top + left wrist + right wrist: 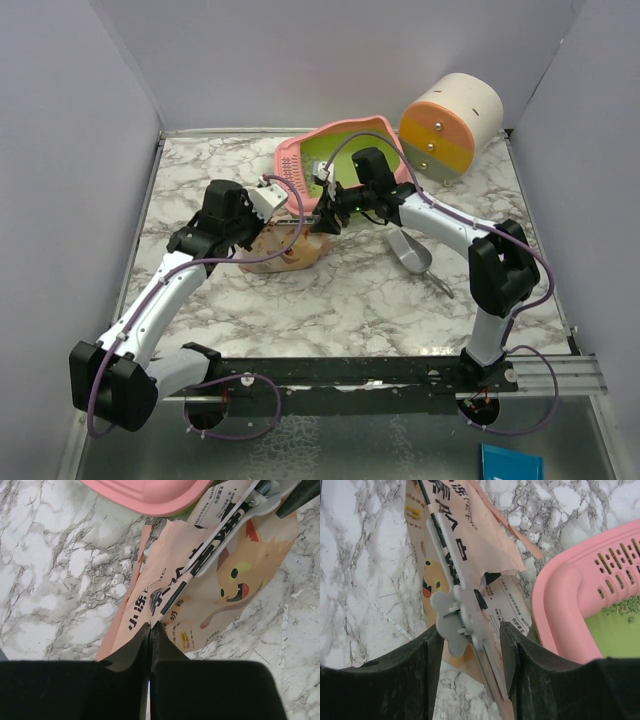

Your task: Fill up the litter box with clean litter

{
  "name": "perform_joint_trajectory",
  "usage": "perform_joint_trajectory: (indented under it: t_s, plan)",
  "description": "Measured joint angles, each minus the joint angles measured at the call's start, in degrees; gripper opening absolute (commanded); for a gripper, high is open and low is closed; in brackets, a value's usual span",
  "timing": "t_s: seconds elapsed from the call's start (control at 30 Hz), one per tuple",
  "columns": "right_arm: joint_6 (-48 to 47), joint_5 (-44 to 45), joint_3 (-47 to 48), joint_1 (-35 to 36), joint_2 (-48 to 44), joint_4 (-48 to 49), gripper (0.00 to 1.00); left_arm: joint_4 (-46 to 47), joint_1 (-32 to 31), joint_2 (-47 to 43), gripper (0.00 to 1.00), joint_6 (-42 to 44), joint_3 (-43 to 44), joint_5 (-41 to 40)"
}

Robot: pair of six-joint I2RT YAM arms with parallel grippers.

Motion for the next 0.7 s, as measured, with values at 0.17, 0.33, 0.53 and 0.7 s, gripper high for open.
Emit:
perform_joint_trajectory:
  t_s: [0.17, 0.33, 0.53, 0.7]
  plan:
    - [1.46, 1.49, -0.13, 0.13, -0.55, 2.84, 0.42, -0.39, 0.0, -0.92, 0.0, -1.31, -0.09, 1.22]
    - [2.05, 2.12, -0.13, 0.48, -1.14, 4.04, 0.33, -0.9, 0.0, -2.14, 0.0, -2.64, -0.44, 2.38]
    - [1.57, 1.88, -0.15, 0.85, -1.86, 4.0, 0.09, -0.87, 0.0, -2.89, 0.0, -3.54, -1.07, 2.67]
    - [1.36, 1.2, -1.42, 1.27, -3.63, 4.0, 0.01, -0.7, 0.07, -2.89, 0.0, -3.82, -1.25, 2.64]
